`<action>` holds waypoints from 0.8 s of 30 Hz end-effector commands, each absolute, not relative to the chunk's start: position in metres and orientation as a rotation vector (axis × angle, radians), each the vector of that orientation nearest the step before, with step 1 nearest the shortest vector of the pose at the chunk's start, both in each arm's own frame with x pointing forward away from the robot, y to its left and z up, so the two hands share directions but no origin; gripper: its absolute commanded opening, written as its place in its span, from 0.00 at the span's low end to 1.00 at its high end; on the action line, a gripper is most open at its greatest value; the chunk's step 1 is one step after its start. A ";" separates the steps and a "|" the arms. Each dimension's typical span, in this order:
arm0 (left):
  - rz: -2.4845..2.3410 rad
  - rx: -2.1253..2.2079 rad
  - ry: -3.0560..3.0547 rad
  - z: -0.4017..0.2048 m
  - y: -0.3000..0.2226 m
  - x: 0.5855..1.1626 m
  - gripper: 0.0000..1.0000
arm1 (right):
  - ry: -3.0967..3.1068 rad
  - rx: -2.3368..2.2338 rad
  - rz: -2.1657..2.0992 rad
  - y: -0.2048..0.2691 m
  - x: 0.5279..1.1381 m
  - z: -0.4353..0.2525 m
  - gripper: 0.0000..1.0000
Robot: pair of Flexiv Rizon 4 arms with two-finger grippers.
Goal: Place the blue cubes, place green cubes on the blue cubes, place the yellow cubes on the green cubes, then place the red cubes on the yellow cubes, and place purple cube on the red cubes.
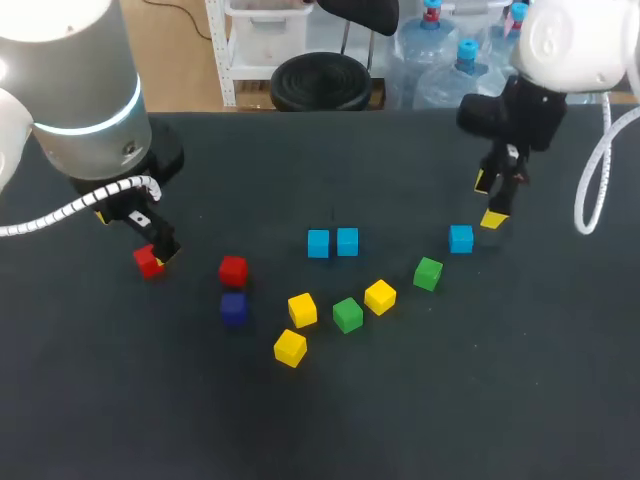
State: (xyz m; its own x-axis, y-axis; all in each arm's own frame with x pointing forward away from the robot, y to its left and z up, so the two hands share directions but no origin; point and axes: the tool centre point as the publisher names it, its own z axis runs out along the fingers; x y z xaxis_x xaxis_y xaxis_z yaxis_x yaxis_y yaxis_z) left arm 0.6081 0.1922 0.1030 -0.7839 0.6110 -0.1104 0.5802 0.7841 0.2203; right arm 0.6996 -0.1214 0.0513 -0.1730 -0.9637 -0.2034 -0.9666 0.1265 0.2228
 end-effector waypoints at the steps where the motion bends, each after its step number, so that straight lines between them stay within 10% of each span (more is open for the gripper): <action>1: 0.263 0.942 2.799 0.103 0.192 0.608 1.00 | 2.349 -2.015 0.481 -0.122 0.700 0.051 1.00; 24: 0.263 0.942 2.799 0.103 0.192 0.608 1.00 | 2.321 -2.234 0.276 -0.105 0.700 0.011 1.00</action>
